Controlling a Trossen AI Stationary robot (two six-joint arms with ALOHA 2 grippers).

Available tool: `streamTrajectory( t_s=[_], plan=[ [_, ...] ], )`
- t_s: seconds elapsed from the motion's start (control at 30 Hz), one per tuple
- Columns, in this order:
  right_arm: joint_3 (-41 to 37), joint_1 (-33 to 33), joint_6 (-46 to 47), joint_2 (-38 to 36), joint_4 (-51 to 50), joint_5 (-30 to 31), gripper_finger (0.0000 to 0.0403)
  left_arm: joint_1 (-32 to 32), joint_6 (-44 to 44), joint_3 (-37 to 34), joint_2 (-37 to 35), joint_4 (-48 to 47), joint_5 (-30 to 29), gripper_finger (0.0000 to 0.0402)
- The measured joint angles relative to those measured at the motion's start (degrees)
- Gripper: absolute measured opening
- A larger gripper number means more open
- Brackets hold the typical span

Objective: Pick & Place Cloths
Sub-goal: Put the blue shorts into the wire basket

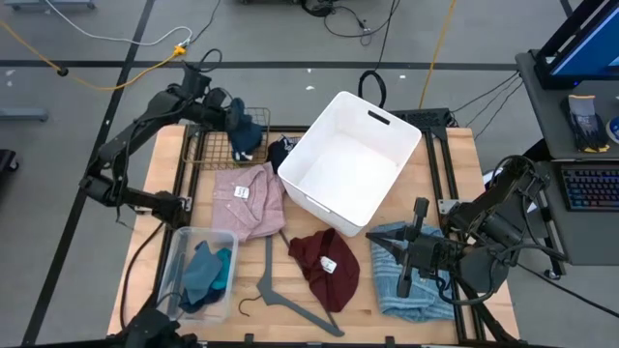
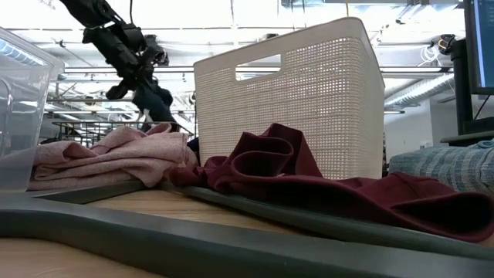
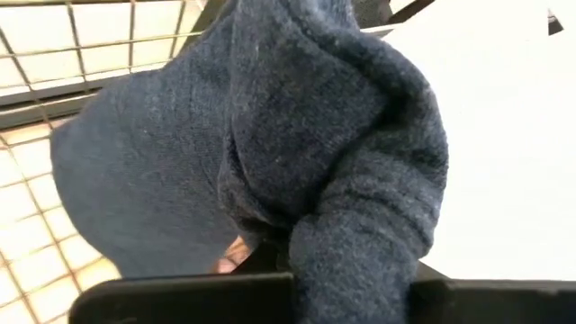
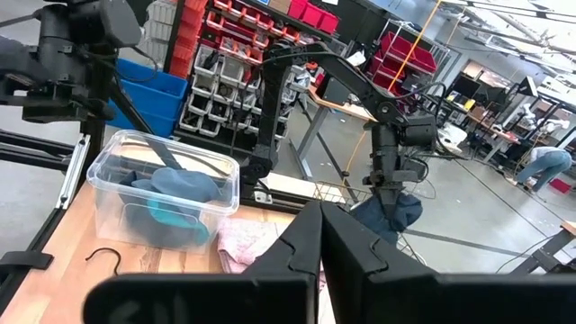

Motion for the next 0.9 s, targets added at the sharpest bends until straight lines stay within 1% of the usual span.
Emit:
streamTrajectory(
  t_s=[0.17, 0.27, 0.47, 0.6, 0.7, 0.77, 0.9],
  plan=[
    [0.0, 0.0, 0.0, 0.0, 0.0, 0.0, 0.0, -0.1, 1.5, 0.0, 0.0, -0.2, 0.1, 0.0019],
    [0.0, 0.0, 0.1, 0.0, 0.1, 0.0, 0.0, -0.3, 2.9, 0.0, 0.3, -1.1, 1.7, 0.0019],
    [0.0, 0.0, 0.1, 0.0, 0.2, 0.0, 0.0, -1.2, 6.4, 0.0, 4.0, -5.3, 2.6, 0.0019],
    [0.0, 0.0, 1.2, 0.0, 0.2, 0.0, 0.0, -1.4, 5.4, 0.0, 6.5, -4.5, 2.7, 0.0019],
    [0.0, 0.0, 1.4, 0.0, 0.2, 0.2, 0.0, -0.4, 4.4, 0.0, 7.2, -4.4, 2.5, 0.0019],
    [0.0, 0.0, 1.6, 0.0, 0.2, 1.3, 0.0, 0.3, 3.8, 0.0, 7.2, -5.0, 1.1, 0.0019],
    [0.0, 0.0, 1.6, 0.0, 0.2, 1.4, 0.0, 1.5, 4.1, 0.0, 7.2, -8.3, -3.7, 0.0019]
  ],
)
